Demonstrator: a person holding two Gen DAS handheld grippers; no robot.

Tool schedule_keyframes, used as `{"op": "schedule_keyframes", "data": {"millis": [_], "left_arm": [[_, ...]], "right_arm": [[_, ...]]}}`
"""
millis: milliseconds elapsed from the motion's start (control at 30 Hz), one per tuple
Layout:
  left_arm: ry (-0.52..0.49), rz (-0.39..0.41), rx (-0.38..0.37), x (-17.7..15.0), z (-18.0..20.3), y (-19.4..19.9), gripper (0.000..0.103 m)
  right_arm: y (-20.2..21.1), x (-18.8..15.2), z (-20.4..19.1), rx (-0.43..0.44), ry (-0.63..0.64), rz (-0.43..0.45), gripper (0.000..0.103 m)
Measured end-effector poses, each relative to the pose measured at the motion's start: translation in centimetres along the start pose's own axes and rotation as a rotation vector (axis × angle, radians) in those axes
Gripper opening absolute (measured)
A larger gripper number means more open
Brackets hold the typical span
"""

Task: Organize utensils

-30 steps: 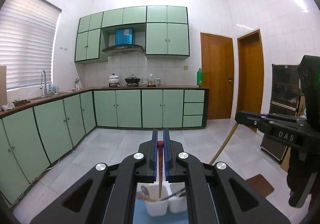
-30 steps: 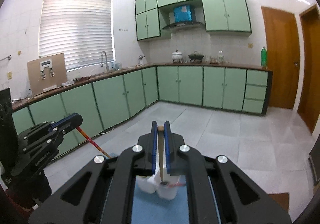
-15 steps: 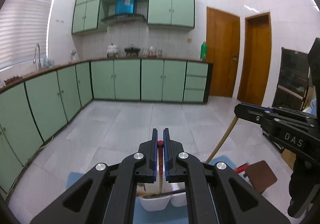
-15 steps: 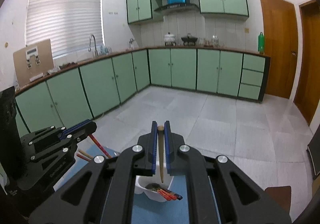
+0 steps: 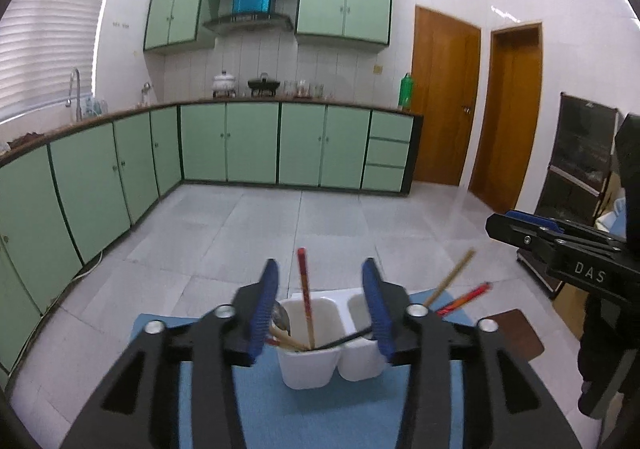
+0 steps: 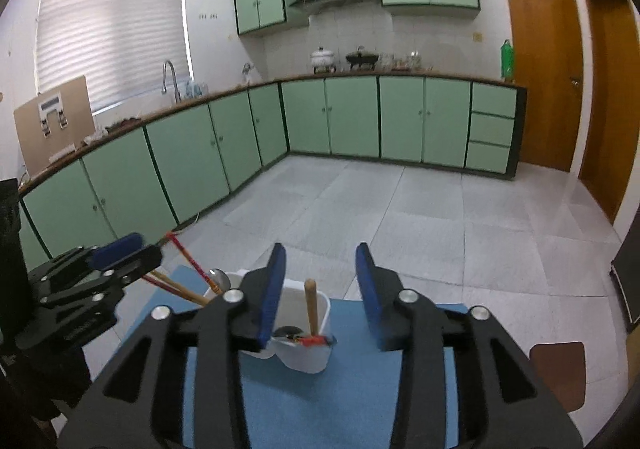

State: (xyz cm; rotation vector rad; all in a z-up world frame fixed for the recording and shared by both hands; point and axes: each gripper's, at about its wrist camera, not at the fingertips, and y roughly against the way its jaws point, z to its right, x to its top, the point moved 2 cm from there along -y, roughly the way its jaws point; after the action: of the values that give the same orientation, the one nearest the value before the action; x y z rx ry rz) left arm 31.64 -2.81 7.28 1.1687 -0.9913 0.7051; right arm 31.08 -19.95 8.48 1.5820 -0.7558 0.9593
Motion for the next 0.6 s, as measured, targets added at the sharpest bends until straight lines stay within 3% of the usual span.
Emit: {"op": "schedule_keyframes", "data": {"millis": [167, 367, 600], "left_arm": [[-0.004, 0.026, 0.004, -1.5, 1.0, 4.2, 0.059], [0.002, 0.002, 0.015, -5.4, 1.9, 7.9, 0.071], [0.033, -0.033, 0.044, -9.0, 2.3, 10.6, 0.082]], "right_arm": [[4.4, -1.9, 0.8, 0.016, -0.032, 0.052, 0.062], [8.5, -6.1, 1.0, 0.021, -0.054, 0.057, 0.087], [11.6, -11.2, -0.3, 0.013, -0.038, 0.026, 0.096]]}}
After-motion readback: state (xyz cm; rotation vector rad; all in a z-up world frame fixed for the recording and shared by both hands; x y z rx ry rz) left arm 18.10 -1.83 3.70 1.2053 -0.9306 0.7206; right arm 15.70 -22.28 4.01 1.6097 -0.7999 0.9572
